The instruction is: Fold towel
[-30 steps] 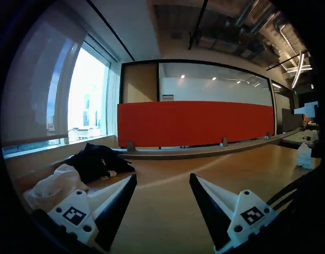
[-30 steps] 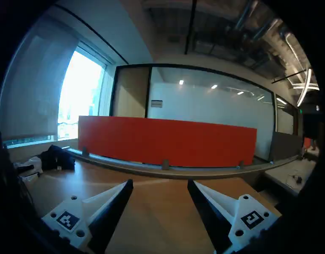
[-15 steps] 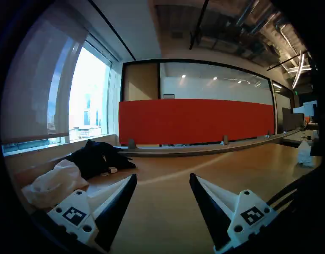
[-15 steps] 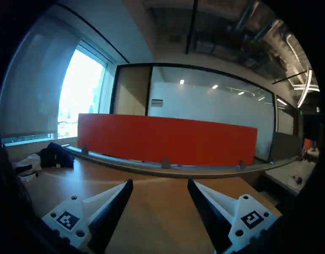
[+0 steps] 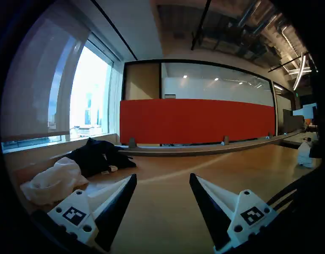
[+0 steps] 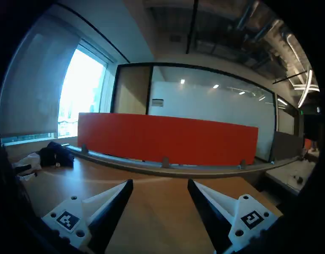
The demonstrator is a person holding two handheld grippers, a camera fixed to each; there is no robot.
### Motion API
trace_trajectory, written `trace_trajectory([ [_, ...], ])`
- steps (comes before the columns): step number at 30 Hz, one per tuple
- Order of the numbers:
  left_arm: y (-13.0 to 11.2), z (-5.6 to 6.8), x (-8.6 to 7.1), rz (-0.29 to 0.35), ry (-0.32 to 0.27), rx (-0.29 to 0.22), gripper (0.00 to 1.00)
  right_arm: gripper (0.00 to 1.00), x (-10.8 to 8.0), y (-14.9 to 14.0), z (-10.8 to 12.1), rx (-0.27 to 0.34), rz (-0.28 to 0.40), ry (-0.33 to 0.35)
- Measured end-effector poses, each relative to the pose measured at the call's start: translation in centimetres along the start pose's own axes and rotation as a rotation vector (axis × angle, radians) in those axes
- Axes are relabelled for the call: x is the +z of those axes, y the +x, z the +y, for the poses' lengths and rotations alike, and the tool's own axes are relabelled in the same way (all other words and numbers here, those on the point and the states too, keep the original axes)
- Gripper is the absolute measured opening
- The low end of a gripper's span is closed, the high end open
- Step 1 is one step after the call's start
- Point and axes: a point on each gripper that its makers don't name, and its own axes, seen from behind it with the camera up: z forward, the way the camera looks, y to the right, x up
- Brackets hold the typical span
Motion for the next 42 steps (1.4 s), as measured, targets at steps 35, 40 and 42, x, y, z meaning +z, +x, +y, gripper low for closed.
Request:
trace_trajectory([
  [35, -0.4, -0.2, 0.0, 0.001, 0.0, 0.003, 0.92, 1.0, -2.6, -6.6, 6.3, 0.086, 0.037, -0.09],
  [40, -0.4, -0.1, 0.0, 0.001, 0.0, 0.003, 0.92, 1.0, -2.6, -8.2, 6.9, 0.081, 0.032, -0.104],
  [42, -0.4, -0.2, 0.1, 0.001, 0.0, 0.003, 0.92, 1.0, -2.7, -8.8, 7.0, 0.077, 0.03, -0.107],
])
